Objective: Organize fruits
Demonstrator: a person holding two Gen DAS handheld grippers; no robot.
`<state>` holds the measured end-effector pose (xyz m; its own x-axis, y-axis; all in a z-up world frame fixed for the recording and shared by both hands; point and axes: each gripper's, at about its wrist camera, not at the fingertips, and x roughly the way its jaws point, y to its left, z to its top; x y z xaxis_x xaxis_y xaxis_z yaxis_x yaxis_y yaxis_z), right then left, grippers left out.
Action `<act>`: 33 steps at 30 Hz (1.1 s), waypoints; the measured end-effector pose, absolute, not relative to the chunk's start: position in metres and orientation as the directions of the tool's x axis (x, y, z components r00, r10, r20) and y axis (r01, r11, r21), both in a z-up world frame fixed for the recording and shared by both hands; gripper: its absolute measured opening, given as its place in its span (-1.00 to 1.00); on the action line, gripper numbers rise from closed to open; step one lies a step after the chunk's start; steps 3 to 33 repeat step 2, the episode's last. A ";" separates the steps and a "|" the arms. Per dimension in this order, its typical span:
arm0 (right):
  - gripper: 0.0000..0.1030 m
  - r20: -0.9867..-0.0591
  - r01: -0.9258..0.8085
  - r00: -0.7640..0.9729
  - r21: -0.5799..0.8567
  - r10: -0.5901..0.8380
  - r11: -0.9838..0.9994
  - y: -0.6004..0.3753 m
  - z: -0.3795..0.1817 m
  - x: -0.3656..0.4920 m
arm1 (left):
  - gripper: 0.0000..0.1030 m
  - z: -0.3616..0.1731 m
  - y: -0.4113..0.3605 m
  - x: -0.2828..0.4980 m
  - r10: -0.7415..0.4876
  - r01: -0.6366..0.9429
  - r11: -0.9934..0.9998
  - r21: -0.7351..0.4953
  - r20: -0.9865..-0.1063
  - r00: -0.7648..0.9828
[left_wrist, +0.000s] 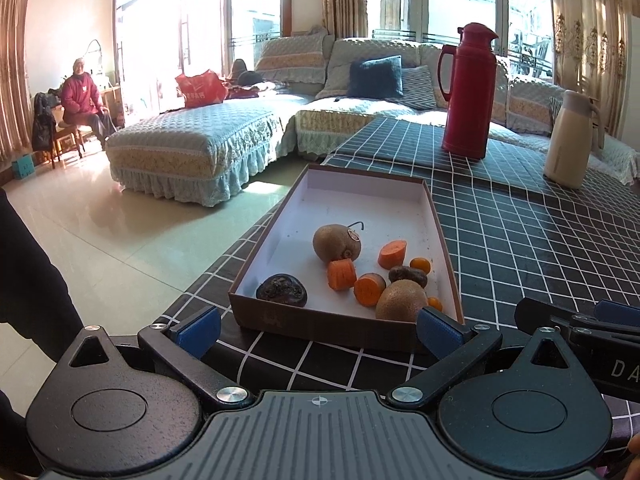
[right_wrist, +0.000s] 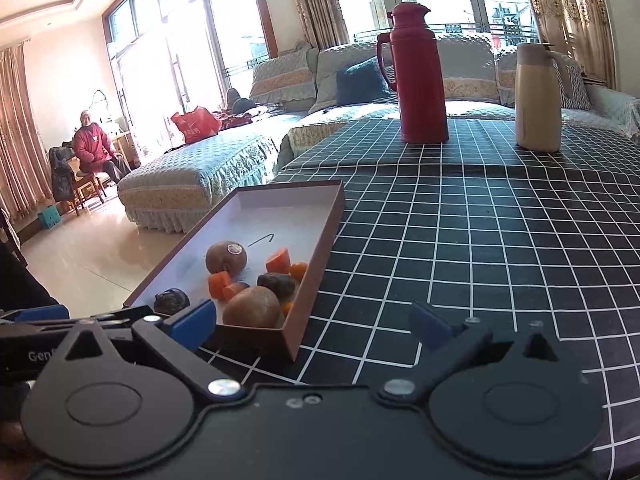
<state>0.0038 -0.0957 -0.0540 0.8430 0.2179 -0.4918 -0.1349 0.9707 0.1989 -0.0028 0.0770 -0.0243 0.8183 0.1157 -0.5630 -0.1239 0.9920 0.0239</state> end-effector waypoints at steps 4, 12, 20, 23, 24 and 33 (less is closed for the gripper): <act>1.00 -0.490 -0.130 0.846 0.194 0.211 0.972 -0.096 -0.054 0.004 | 1.00 -0.024 0.076 -0.001 0.118 -0.122 0.992 0.030 -0.564 0.817; 1.00 -0.490 -0.130 0.846 0.194 0.211 0.972 -0.096 -0.054 0.004 | 1.00 -0.024 0.076 -0.001 0.118 -0.122 0.992 0.030 -0.564 0.817; 1.00 -0.490 -0.130 0.846 0.194 0.211 0.972 -0.096 -0.054 0.004 | 1.00 -0.024 0.076 -0.001 0.118 -0.122 0.992 0.030 -0.564 0.817; 1.00 -0.490 -0.130 0.846 0.194 0.211 0.972 -0.096 -0.054 0.004 | 1.00 -0.024 0.076 -0.001 0.118 -0.122 0.992 0.030 -0.564 0.817; 1.00 -0.490 -0.130 0.846 0.194 0.211 0.972 -0.096 -0.054 0.004 | 1.00 -0.024 0.076 -0.001 0.118 -0.122 0.992 0.030 -0.564 0.817; 1.00 -0.490 -0.130 0.846 0.194 0.211 0.972 -0.096 -0.054 0.004 | 1.00 -0.024 0.076 -0.001 0.118 -0.122 0.992 0.030 -0.564 0.817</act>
